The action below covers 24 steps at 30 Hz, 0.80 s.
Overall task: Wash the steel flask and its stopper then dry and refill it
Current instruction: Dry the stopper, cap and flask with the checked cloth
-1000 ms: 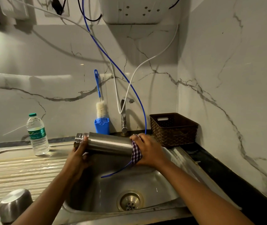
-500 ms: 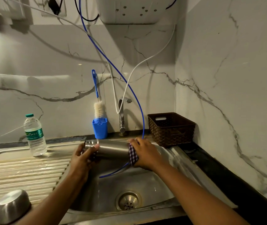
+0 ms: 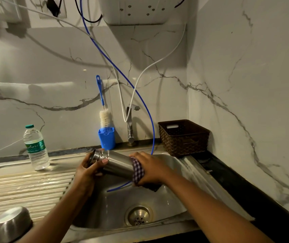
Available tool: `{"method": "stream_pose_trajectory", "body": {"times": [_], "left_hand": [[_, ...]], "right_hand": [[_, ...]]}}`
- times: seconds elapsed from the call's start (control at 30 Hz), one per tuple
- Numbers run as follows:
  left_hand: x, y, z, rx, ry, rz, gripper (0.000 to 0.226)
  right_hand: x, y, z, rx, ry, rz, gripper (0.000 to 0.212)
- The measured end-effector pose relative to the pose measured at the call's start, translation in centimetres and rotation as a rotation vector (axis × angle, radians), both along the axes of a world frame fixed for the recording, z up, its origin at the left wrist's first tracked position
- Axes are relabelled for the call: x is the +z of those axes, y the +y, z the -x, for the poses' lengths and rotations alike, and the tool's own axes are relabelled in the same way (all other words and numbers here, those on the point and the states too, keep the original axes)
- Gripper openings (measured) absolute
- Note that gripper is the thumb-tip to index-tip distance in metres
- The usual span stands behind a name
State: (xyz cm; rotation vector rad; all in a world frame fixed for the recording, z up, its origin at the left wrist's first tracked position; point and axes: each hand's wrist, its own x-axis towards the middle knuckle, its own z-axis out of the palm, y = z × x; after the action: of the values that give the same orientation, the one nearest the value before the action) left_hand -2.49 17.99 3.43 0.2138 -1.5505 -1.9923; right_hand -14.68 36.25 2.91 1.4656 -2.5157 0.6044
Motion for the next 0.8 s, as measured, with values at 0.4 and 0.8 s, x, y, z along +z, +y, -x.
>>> {"method": "stream_pose_trajectory", "body": {"times": [0.4, 0.8], "left_hand": [[0.1, -2.5, -0.1, -0.027, 0.122, 0.011, 0.055], [0.9, -3.0, 0.1, 0.068, -0.125, 0.047, 0.03]], "right_hand": [[-0.3, 2.2, 1.8, 0.025, -0.156, 0.073, 0.09], [0.6, 1.7, 1.6, -0.124, 0.81, 0.236, 0.089]]}}
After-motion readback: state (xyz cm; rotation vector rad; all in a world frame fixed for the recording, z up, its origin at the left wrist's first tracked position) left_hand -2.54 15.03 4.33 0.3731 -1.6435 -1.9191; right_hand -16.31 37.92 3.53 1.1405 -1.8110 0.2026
